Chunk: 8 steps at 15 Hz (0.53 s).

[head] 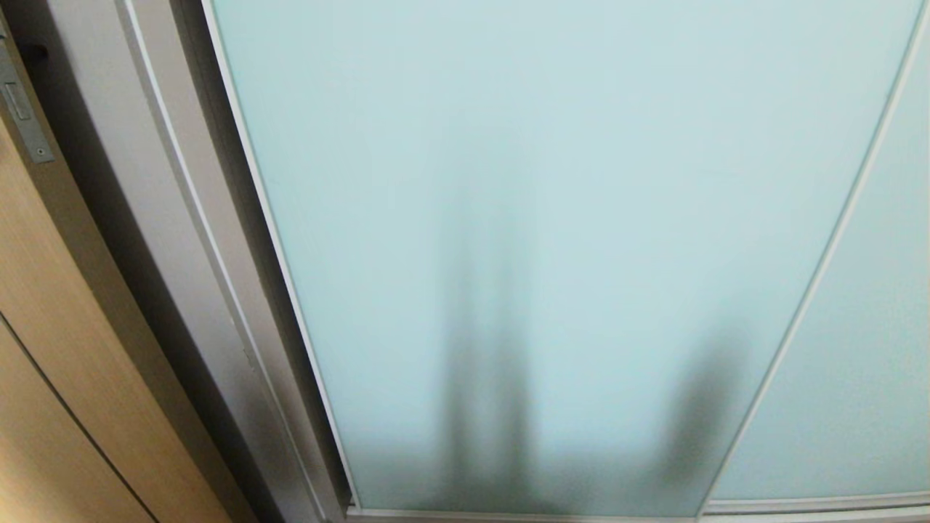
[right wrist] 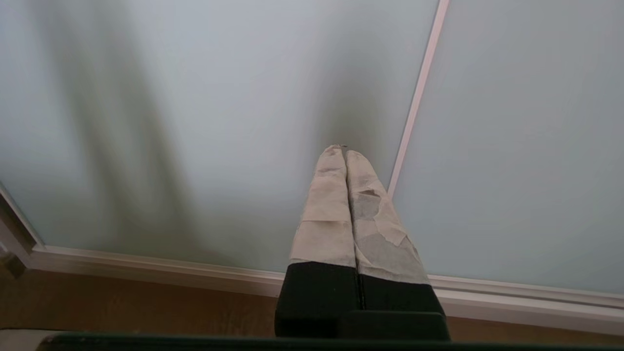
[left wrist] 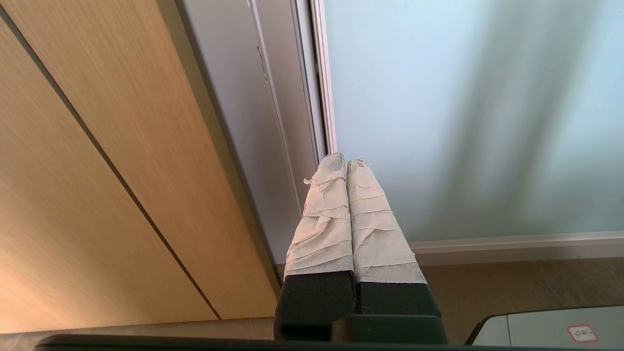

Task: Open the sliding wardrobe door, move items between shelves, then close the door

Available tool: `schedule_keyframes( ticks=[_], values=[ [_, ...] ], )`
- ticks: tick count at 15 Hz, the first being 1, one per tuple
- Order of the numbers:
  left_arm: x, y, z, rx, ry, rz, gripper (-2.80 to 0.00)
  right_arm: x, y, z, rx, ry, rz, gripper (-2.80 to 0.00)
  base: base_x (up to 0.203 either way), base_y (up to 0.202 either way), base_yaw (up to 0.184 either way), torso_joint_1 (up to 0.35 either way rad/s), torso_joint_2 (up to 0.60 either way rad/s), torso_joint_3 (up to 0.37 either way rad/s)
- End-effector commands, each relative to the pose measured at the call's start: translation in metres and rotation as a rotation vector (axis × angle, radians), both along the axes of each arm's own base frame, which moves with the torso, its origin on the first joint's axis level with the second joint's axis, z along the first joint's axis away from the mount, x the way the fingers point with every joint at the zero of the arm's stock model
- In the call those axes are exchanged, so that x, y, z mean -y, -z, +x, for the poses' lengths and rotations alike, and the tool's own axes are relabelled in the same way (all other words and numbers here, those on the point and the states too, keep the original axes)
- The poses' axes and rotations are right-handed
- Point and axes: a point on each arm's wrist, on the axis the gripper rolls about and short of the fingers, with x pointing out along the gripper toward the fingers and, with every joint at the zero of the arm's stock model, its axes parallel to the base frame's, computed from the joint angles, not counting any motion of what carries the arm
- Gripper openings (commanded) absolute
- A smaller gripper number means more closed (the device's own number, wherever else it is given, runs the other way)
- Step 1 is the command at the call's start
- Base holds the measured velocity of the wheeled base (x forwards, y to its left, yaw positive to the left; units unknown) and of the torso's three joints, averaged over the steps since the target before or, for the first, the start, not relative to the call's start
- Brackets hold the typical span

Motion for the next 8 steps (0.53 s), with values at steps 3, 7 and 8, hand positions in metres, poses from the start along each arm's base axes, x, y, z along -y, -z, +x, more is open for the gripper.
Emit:
schedule_keyframes(
  ticks=[3,7,8],
  values=[
    [0.0000,-0.0001,0.0001,-0.001,0.000,0.001,-2.80,0.0001,0.0008,0.0001,-0.006,0.003,0.022,-2.80,0.000,0.000,0.000,0.000,0.00,0.000],
    [0.0000,-0.0001,0.0001,-0.001,0.000,-0.001,-2.80,0.0002,0.0009,-0.0001,-0.006,0.007,0.005,-2.80,0.000,0.000,0.000,0.000,0.00,0.000],
    [0.0000,-0.0001,0.0001,-0.001,0.000,0.001,-2.80,0.0002,0.0012,0.0000,-0.007,0.008,0.027,-2.80,0.000,0.000,0.000,0.000,0.00,0.000]
  ],
)
